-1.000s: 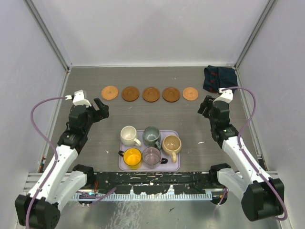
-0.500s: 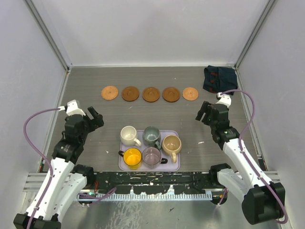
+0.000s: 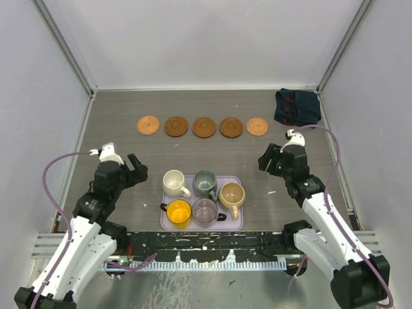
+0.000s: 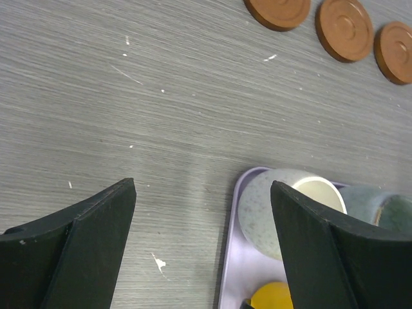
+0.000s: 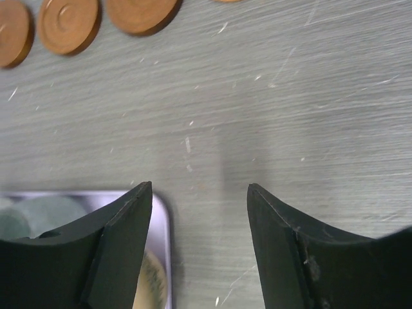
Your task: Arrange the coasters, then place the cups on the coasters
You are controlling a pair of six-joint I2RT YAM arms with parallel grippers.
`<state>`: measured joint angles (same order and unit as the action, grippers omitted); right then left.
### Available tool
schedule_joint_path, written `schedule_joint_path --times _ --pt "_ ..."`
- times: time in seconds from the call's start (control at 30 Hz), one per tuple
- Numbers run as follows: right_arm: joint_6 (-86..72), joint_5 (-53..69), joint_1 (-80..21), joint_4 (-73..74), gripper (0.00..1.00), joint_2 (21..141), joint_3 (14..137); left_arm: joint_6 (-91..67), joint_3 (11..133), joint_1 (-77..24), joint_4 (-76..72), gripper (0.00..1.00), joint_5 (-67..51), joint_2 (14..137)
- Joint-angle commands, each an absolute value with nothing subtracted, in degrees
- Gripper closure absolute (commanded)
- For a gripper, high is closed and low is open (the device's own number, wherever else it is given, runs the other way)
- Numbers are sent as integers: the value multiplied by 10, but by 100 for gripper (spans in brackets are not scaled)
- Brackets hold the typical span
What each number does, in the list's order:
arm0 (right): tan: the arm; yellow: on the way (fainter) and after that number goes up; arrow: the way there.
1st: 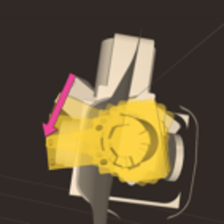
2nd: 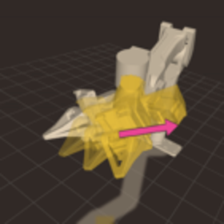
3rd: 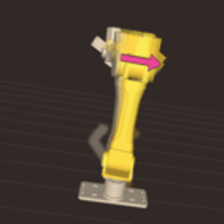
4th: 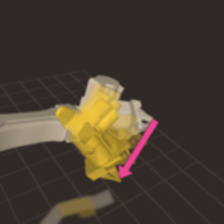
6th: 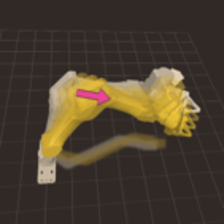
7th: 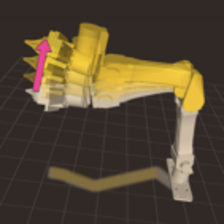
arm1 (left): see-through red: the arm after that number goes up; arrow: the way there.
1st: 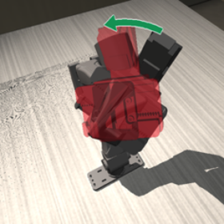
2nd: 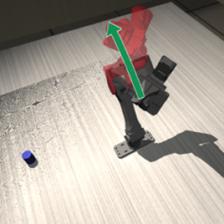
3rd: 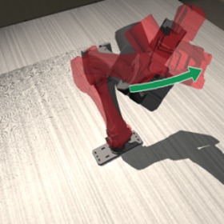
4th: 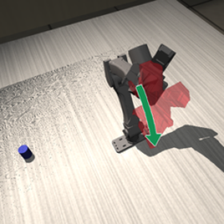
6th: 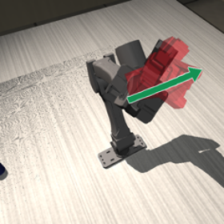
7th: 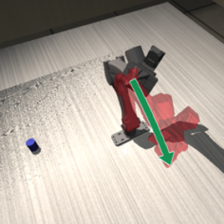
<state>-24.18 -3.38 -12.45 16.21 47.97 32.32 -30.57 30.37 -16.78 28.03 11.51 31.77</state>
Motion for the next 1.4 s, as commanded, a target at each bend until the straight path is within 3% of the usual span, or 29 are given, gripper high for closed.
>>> schedule_joint_path --times 0.0,0.4,1.0,1.37 --pt "-260 -47 -183 251 34 433 369 -310 305 -195 283 13 106 301" --pt "-362 -83 -403 386 30 415 392 -307 305 -209 266 9 91 343" --pt "-460 -170 -649 388 32 487 371 -309 307 -226 236 9 51 385" --pt "-505 -228 -696 393 41 549 375 -310 301 -234 222 9 45 392"
